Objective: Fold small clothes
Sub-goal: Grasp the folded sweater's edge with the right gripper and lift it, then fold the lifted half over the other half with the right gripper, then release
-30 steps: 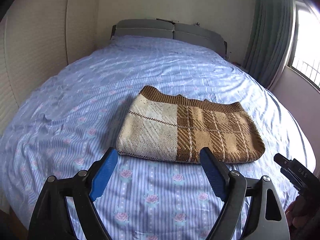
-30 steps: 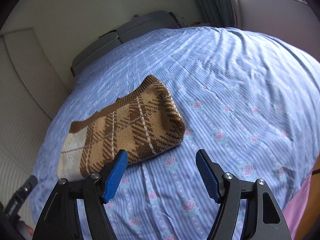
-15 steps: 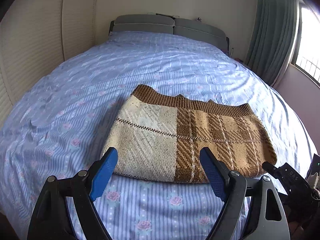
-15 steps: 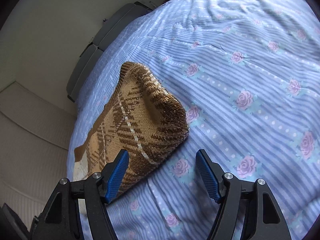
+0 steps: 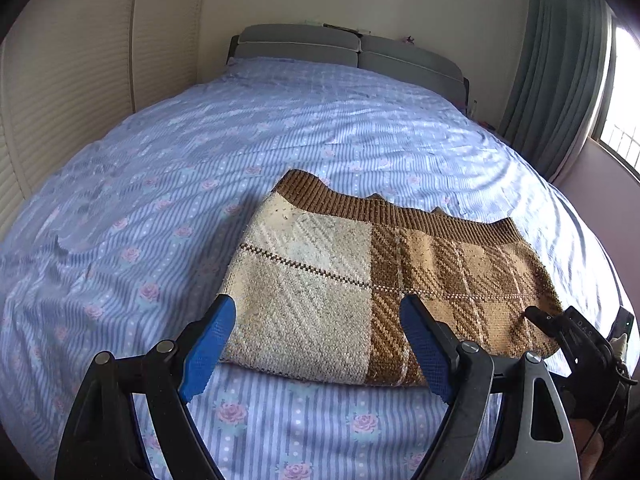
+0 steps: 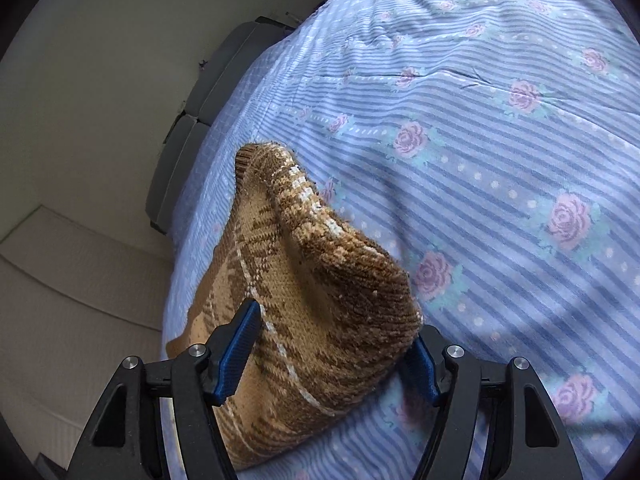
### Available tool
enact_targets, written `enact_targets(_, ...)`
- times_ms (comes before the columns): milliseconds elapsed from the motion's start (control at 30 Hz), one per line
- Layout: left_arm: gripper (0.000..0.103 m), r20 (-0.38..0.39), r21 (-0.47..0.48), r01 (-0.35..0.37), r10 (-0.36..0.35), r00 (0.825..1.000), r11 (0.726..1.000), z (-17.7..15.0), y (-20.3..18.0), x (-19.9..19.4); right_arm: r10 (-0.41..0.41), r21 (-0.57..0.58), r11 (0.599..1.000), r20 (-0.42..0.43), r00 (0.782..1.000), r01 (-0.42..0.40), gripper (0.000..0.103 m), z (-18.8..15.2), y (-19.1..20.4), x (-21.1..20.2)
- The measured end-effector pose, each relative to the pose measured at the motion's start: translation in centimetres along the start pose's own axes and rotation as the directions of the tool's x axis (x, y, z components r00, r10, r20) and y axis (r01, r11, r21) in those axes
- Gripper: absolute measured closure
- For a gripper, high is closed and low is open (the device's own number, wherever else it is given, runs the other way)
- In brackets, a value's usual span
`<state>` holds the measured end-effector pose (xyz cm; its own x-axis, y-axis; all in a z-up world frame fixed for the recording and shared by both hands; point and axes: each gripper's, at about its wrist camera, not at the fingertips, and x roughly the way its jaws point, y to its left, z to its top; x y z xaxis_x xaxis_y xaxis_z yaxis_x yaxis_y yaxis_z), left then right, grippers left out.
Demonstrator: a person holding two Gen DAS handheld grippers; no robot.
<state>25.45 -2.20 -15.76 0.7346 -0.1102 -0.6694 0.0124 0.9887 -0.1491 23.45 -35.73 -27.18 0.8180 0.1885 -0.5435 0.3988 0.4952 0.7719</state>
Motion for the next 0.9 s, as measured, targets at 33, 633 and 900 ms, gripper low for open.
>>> enact_targets(33, 0.019, 0.002, -0.005, -0.002, 0.002, 1.000, 1.000, 0.0, 0.2, -0.2, 0.003, 0.012, 1.000, -0.004, 1.000, -0.003, 0.044, 0.2, -0.1, 0.1)
enact_targets(633, 0.019, 0.042, -0.168, -0.063, 0.071, 0.997, 0.984, 0.7, 11.0, -6.5, -0.067, -0.593, 0.783, 0.215, 0.974, 0.185, 0.073, -4.2, 18.4, -3.0)
enact_targets(900, 0.019, 0.062, -0.254, -0.117, 0.137, 0.989, 0.960, -0.3, 18.2, -9.3, -0.029, -0.847, 0.467, 0.273, 0.961, 0.255, 0.074, -15.1, 26.6, 0.1)
